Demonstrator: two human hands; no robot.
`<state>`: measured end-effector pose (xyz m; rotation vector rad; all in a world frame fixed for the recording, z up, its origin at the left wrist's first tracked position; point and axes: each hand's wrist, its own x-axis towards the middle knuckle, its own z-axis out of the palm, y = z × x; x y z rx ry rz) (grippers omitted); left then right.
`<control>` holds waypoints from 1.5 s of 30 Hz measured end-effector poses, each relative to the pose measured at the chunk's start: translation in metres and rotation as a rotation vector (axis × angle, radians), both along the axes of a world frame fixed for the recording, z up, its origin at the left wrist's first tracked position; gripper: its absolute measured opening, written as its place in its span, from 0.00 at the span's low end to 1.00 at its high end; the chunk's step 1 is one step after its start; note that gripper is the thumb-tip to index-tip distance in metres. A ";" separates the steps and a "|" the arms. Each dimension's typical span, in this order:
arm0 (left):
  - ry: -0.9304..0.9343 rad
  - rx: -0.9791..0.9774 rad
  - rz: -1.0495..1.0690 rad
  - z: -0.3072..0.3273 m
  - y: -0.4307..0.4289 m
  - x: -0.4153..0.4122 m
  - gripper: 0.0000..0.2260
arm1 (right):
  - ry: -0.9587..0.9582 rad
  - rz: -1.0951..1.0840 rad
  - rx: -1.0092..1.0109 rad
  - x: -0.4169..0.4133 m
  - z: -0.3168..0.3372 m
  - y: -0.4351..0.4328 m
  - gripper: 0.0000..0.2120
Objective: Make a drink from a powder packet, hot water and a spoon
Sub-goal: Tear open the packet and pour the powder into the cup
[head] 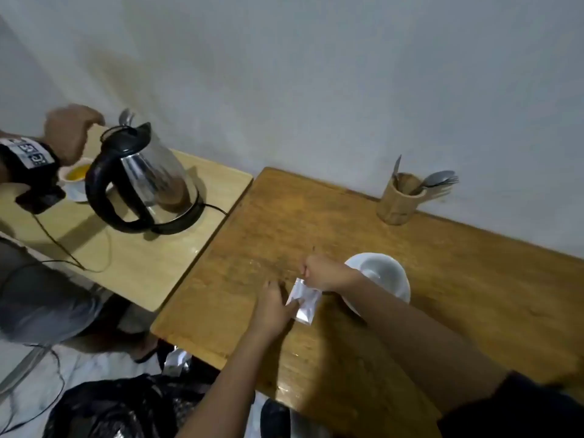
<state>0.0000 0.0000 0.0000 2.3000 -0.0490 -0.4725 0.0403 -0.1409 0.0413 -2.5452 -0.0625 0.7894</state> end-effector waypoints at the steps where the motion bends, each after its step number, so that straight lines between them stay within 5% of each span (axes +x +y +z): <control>1: 0.006 0.001 0.006 -0.003 0.000 -0.002 0.18 | 0.026 0.025 -0.028 -0.001 -0.006 0.003 0.06; 8: -0.013 -0.049 0.025 -0.016 0.001 -0.006 0.11 | 0.026 0.042 -0.157 -0.005 -0.013 0.010 0.12; 11: 0.017 -0.051 0.020 -0.018 0.001 -0.002 0.11 | 0.045 0.055 -0.150 -0.005 -0.013 0.011 0.03; 13: 0.040 -0.054 0.012 -0.015 0.002 -0.001 0.12 | 0.062 0.052 -0.131 -0.005 -0.010 0.011 0.10; 16: 0.072 -0.171 0.023 -0.003 0.004 0.002 0.11 | 0.045 0.027 -0.033 -0.005 0.009 0.007 0.06; 22: 0.056 -0.556 -0.011 0.051 0.010 0.026 0.08 | -0.067 -0.006 0.042 0.001 0.069 -0.010 0.07; 28: -0.028 -0.553 -0.124 0.084 0.000 0.047 0.04 | -0.213 -0.004 0.068 0.004 0.104 -0.023 0.08; 36: -0.074 -0.667 -0.021 0.090 -0.012 0.053 0.05 | -0.314 -0.127 0.156 0.004 0.120 -0.024 0.07; 38: -0.095 -0.705 -0.142 0.134 -0.010 0.036 0.04 | -0.455 -0.245 0.128 -0.029 0.162 -0.020 0.07; 45: 0.047 -0.791 -0.034 0.151 -0.017 0.047 0.08 | -0.541 -0.208 0.097 -0.022 0.167 -0.014 0.07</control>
